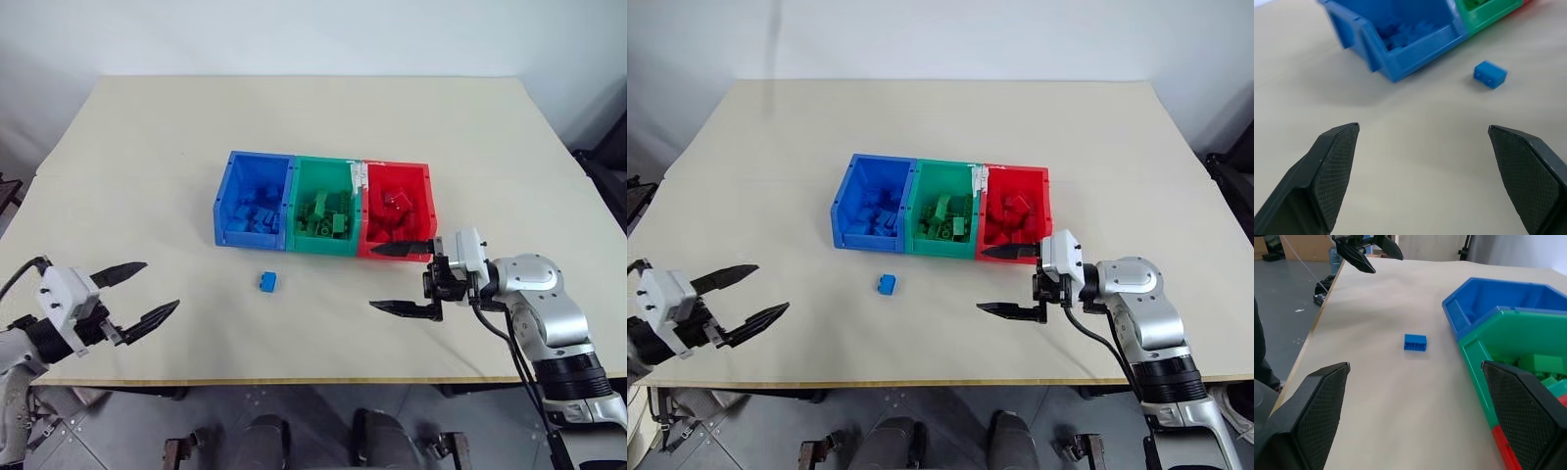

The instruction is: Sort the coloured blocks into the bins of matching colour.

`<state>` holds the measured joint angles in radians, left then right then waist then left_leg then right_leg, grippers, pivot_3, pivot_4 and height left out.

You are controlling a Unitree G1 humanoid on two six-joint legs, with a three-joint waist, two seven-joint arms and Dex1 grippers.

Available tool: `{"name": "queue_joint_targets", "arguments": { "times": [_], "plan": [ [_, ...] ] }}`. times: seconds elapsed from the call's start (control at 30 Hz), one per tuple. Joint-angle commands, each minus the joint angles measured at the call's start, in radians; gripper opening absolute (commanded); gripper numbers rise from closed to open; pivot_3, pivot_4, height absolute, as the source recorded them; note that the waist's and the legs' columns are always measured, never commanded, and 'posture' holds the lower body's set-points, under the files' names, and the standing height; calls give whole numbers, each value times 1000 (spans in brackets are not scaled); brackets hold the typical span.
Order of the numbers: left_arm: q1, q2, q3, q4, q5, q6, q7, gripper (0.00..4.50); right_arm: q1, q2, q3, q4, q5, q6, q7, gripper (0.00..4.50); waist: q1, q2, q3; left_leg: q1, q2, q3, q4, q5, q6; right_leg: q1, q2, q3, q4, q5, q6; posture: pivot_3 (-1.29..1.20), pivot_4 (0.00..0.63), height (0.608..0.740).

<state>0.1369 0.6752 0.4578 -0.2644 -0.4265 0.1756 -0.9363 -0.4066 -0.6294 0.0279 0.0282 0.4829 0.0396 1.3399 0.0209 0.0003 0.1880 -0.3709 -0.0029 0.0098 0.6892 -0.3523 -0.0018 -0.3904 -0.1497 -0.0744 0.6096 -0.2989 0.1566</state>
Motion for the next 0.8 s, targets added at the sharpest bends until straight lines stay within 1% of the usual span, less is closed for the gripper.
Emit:
{"name": "queue_joint_targets", "arguments": {
  "times": [0.03, 0.1, 0.2, 0.33, 0.47, 0.57, 0.67, 0.8],
  "plan": [
    [-64, -31, -132, -76, 29, 52, 79, 4491, 18, -39, -57, 5, -1, -34, 12, 4500, 3, 0, 0, 0, 0, 0, 0, 0, 0, 0, 0, 0, 0, 0, 0, 0, 150, 740],
    [-135, -59, -218, -83, 32, 100, 112, 4491, 48, -65, -79, 3, -1, -36, 10, 4500, 4, 0, 0, 0, 0, 1, 0, 0, 0, 0, 0, 0, 0, 0, 0, 0, 150, 740],
    [-229, -80, -308, -26, 80, 155, 166, 4491, 101, -83, -102, -16, -4, -34, -8, 4500, 2, 0, 0, 0, 0, 3, 1, 0, 0, 0, 1, -1, 1, 0, 0, 0, 150, 740],
    [-299, -99, -400, 40, 135, 204, 207, 4491, 174, -88, -130, -74, -1, -21, -46, 4500, -9, 0, 0, 1, 0, 5, 0, 0, 0, 0, 1, 0, 1, 0, 0, 0, 150, 740],
    [-329, -130, -446, 106, 184, 201, 255, 4491, 251, -83, -154, -138, 7, -8, -88, 4500, -11, 0, 0, 0, 0, 5, 1, 0, -1, 0, 1, 0, 1, 0, 0, 0, 150, 740],
    [-342, -145, -461, 137, 200, 179, 262, 3906, 285, -79, -162, -168, 9, -2, -114, 4500, -8, 0, 0, 0, 0, 5, 1, 0, -1, 0, 1, 0, 1, 0, 0, 0, 150, 740],
    [-358, -160, -457, 143, 178, 165, 243, 2925, 301, -73, -163, -184, 8, 0, -135, 4500, -3, 0, 0, 0, 0, 5, 1, 0, -1, 0, 1, 0, 1, 0, 0, 0, 150, 740],
    [-335, -145, -435, 114, 143, 135, 183, 1654, 308, -71, -160, -195, 10, 3, -151, 4500, -1, 0, 0, 0, 0, 5, 1, 0, -1, 0, 1, 0, 1, 0, 0, 0, 150, 740]
  ]
}}
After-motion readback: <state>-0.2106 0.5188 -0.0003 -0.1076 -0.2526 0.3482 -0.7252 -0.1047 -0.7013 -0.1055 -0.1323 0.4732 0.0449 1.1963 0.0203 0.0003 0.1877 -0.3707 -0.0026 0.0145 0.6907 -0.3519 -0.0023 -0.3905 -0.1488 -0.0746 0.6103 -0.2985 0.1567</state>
